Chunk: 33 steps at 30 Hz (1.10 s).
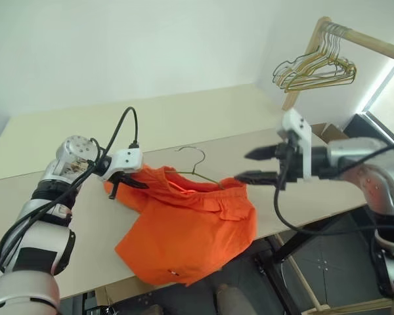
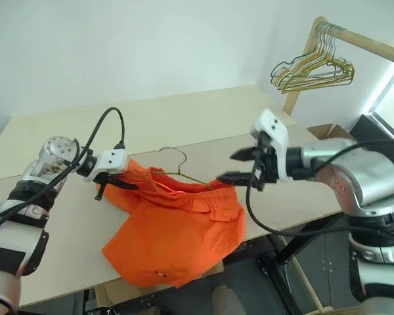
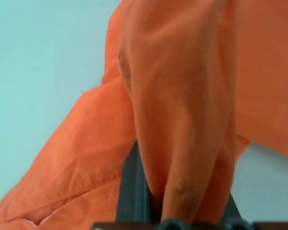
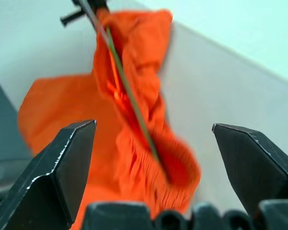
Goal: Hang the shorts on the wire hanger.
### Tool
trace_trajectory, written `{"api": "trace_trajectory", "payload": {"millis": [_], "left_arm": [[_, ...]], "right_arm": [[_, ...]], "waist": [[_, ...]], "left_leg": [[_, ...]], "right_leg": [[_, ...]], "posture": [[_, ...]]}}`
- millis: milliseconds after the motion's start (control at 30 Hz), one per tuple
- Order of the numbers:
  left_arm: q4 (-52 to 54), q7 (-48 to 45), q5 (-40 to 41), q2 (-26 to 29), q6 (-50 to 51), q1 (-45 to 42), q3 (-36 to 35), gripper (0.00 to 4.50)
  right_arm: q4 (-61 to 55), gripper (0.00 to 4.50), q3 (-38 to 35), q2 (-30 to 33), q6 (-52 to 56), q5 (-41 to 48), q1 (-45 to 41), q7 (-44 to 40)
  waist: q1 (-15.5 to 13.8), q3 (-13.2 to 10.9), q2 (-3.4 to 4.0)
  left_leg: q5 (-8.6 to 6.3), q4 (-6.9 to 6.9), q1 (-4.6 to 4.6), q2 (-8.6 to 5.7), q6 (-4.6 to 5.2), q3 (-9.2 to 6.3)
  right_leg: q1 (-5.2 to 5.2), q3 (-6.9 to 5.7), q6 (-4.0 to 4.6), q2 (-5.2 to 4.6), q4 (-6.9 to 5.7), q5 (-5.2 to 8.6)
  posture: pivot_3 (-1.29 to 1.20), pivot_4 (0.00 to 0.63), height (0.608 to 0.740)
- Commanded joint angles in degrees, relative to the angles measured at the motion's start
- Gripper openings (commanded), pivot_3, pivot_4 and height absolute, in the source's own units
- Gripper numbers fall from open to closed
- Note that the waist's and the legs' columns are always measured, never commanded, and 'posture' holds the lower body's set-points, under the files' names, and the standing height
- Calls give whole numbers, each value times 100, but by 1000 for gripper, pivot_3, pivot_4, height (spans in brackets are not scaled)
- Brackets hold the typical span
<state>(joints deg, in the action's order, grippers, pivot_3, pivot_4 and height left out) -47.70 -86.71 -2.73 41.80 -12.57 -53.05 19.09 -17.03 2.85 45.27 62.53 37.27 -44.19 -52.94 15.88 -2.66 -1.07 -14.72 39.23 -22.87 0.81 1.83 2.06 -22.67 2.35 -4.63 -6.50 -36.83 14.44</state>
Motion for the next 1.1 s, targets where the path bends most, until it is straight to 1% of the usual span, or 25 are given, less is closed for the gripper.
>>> {"api": "trace_trajectory", "payload": {"millis": [33,100,167,267,333,367,400,433,667,767,900,967,1000,1033,1100], "left_arm": [[-13,-17,-10,29,-96,-185,-180,0],[-34,-16,-23,14,-100,-197,-190,0],[-43,-11,-35,-2,-101,-210,-199,0],[-24,-25,-34,-14,-84,-215,-215,0],[-7,-37,-28,-8,-79,-212,-226,0],[8,-44,-23,0,-72,-208,-231,0],[20,-50,-20,12,-70,-203,-237,0],[31,-59,-17,27,-71,-197,-242,0],[72,-104,0,64,-68,-163,-289,0],[104,-123,5,56,-71,-156,-310,0],[102,-156,28,42,-116,-165,-348,0],[145,-343,181,34,11,-163,-429,0],[180,-424,258,30,103,-162,-480,599],[233,-506,357,43,192,-165,-506,818],[339,-570,547,117,274,-167,-471,1427]], "right_arm": [[62,4478,560,-609,329,-195,-571,546],[297,4478,988,-964,378,-447,-816,751],[483,4478,1356,-1188,299,-670,-942,816],[753,4478,1579,-1506,298,-792,-1119,866],[858,4478,1651,-1601,285,-853,-1190,846],[890,4120,1664,-1623,276,-866,-1214,804],[916,3950,1650,-1654,287,-865,-1235,782],[940,3647,1629,-1684,295,-861,-1253,758],[989,1027,1613,-1750,148,-889,-1271,547],[993,27,1616,-1783,87,-910,-1269,476],[1053,27,1610,-1818,-42,-973,-1271,396],[1086,27,1570,-1803,-117,-987,-1272,328],[1101,0,1547,-1794,-146,-993,-1272,293],[1114,0,1533,-1770,-194,-1003,-1270,237],[1144,0,1502,-1721,-279,-1008,-1267,128]], "waist": [[74,1,1],[99,1,1],[118,1,2],[115,2,2],[118,2,3],[118,2,3],[117,2,3],[118,2,3],[105,3,3],[103,3,3],[98,3,3],[97,3,3],[97,3,3],[97,3,3],[91,3,3]], "left_leg": [[0,0,0,0,0,0],[1,0,-1,-2,0,0],[1,1,-2,-2,0,1],[2,6,-30,-5,-1,0],[3,23,-50,-5,-1,-2],[3,31,-53,-5,-1,-3],[2,37,-56,-5,0,-3],[2,44,-60,-5,0,-3],[0,49,-58,-4,2,-4],[0,49,-59,-5,2,-4],[0,49,-58,-5,2,-4],[0,49,-58,-5,2,-4],[0,49,-58,-5,2,-4],[0,49,-58,-5,2,-4],[0,49,-59,-5,2,-4]], "right_leg": [[0,0,0,-1,-9,0],[-2,3,1,-5,-17,-1],[-6,3,1,-4,-19,-1],[-36,2,1,-6,-26,-1],[-51,1,1,-6,-32,-1],[-51,1,1,-6,-32,-1],[-51,1,1,-6,-32,-1],[-50,1,1,-6,-32,-1],[-47,0,1,-4,-34,-1],[-47,1,1,-4,-33,-1],[-48,0,1,-4,-34,-1],[-48,1,1,-4,-34,-1],[-48,0,1,-3,-34,-1],[-48,0,1,-4,-34,-1],[-48,1,1,-4,-34,-1]], "posture": [[-298,0,740],[-294,0,740],[-291,0,740],[-283,0,740],[-278,0,740],[-278,0,740],[-273,0,740],[-271,0,740],[-269,0,740],[-267,0,740],[-264,0,740],[-262,0,740],[-261,0,740],[-261,0,740],[-256,0,740]]}}
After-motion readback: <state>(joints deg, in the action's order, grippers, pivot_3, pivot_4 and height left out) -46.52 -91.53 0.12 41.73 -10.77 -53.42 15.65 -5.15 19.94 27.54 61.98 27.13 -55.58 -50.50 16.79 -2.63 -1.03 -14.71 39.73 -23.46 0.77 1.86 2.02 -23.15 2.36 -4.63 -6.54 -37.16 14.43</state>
